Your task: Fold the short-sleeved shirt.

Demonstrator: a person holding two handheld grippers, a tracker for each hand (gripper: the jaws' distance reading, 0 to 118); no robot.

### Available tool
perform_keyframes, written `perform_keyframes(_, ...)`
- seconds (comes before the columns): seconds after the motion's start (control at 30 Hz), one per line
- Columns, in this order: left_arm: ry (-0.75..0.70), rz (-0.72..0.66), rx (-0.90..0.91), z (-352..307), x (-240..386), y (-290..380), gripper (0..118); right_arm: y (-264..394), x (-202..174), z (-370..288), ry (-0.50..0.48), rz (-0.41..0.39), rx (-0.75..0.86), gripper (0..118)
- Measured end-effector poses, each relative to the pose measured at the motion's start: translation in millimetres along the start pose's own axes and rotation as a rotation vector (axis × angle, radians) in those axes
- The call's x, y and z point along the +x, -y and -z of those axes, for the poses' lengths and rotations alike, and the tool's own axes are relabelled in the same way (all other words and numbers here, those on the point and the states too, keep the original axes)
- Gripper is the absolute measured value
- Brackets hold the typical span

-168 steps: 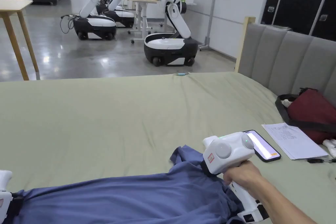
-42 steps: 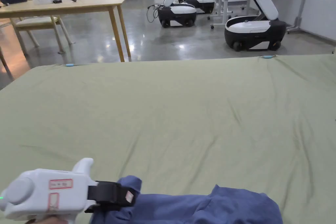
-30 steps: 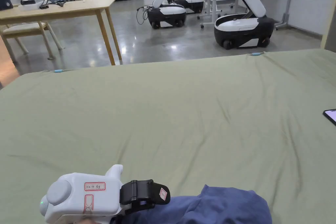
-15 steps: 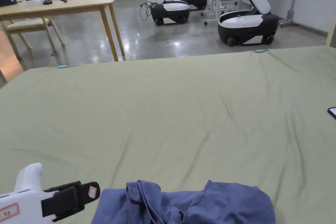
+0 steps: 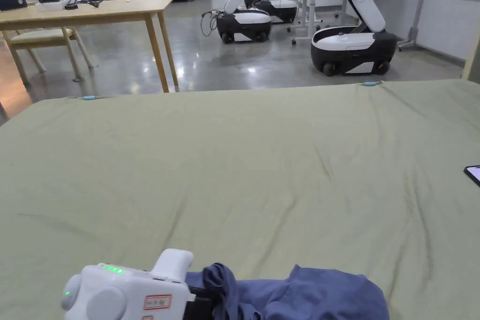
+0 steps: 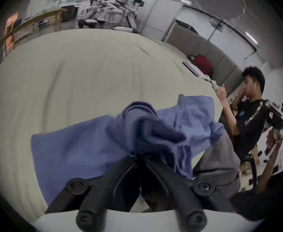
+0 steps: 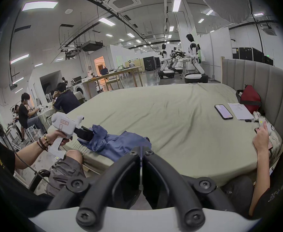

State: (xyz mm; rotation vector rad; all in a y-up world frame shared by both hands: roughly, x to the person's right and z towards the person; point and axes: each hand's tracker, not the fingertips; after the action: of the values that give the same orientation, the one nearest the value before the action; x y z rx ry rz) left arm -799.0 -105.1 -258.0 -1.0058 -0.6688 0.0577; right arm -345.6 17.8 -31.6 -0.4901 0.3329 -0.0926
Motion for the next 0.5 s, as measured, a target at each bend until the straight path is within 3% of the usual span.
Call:
perform_keyframes(0.17, 0.046, 0.028, -0.003, 25, 34, -21, 0, 3, 2, 1, -0.011, 0.004, -0.008, 3)
perform_keyframes(0.27, -0.111, 0.024, -0.149, 62, 38, -23, 0, 4, 4, -1, -0.005, -0.003, -0.011, 3)
perform_keyframes(0.5, 0.006, -0.175, -0.057, 33, 25, -26, 0, 10, 9, -9, 0.013, 0.011, -0.004, 3)
